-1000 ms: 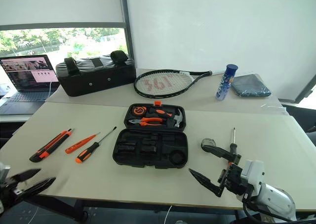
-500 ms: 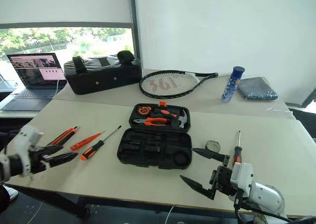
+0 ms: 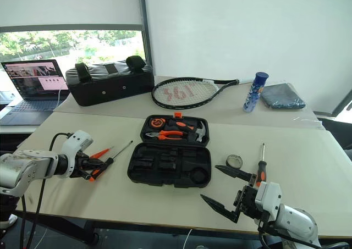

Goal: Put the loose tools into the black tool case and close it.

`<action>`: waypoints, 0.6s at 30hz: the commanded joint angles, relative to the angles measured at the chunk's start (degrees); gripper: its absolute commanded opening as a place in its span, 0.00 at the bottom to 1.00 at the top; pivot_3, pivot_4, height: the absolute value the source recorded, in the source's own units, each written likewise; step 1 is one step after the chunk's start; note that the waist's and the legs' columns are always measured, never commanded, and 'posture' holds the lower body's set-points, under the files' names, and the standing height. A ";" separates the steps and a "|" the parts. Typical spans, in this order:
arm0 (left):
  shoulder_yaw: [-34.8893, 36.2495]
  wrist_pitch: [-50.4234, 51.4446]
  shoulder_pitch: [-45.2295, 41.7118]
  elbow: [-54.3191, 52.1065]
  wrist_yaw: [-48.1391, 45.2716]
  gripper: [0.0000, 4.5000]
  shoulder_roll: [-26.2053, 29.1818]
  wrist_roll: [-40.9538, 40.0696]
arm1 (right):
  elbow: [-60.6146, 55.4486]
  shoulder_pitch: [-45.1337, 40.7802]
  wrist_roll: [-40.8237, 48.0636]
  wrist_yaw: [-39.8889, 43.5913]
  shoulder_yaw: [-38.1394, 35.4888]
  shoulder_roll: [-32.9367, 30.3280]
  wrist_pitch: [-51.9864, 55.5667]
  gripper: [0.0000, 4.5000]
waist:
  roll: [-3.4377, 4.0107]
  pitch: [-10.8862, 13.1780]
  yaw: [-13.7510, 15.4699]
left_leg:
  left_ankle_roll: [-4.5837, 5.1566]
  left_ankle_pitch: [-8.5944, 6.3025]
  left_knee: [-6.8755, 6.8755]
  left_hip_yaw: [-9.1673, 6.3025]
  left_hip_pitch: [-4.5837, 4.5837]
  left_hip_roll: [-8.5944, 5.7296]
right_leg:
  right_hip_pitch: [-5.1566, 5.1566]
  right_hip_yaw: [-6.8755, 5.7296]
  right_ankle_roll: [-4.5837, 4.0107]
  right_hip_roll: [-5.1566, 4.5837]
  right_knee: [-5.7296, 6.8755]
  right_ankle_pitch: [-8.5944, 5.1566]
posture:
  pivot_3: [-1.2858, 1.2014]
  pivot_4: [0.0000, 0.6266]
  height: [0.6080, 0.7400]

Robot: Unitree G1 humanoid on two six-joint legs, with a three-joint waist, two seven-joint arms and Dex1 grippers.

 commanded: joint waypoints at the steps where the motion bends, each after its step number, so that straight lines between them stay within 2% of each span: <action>1: -2.27 -0.88 0.26 0.05 -2.77 0.01 0.73 1.66 | -2.68 0.81 0.52 -1.12 -0.93 0.05 -0.53 1.00 | 0.02 -0.01 -0.03 | 0.00 0.00 0.00 0.00 0.01 0.00 | 0.00 0.00 0.00 0.00 0.01 0.00 | 0.52 0.24 1.00; 4: -1.65 -4.22 0.19 0.88 -4.58 0.01 0.40 2.43 | -2.77 1.35 0.52 -1.43 -1.12 -0.01 -0.71 1.00 | 0.01 -0.01 -0.06 | 0.00 0.00 0.01 0.01 0.04 -0.01 | 0.00 0.03 0.01 0.00 0.12 -0.01 | 0.52 0.24 1.00; 9: 3.28 -20.00 -3.10 6.88 -12.40 0.01 -1.68 2.13 | -2.64 2.83 0.57 -1.39 -2.08 -0.21 -1.28 1.00 | -0.01 0.01 0.14 | 0.00 0.01 0.10 0.00 0.03 -0.01 | -0.04 0.02 0.05 0.01 0.23 -0.05 | 0.52 0.24 1.00; 13: 2.82 -27.26 -3.67 13.11 -16.55 0.01 0.07 5.58 | -2.63 4.10 0.51 -1.20 -2.65 -0.14 -1.79 1.00 | -0.02 0.02 0.01 | 0.00 0.01 0.13 0.00 0.02 -0.03 | -0.03 0.04 0.05 0.01 0.22 -0.05 | 0.52 0.24 1.00; 18: 6.04 -32.61 -1.91 15.28 -21.42 0.01 -0.35 4.32 | -2.93 6.46 -0.16 -1.49 -2.58 0.67 -2.90 1.00 | -0.02 0.02 0.02 | 0.00 0.01 0.11 0.00 -0.02 -0.02 | -0.05 0.03 0.01 0.00 0.21 -0.07 | 0.52 0.24 1.00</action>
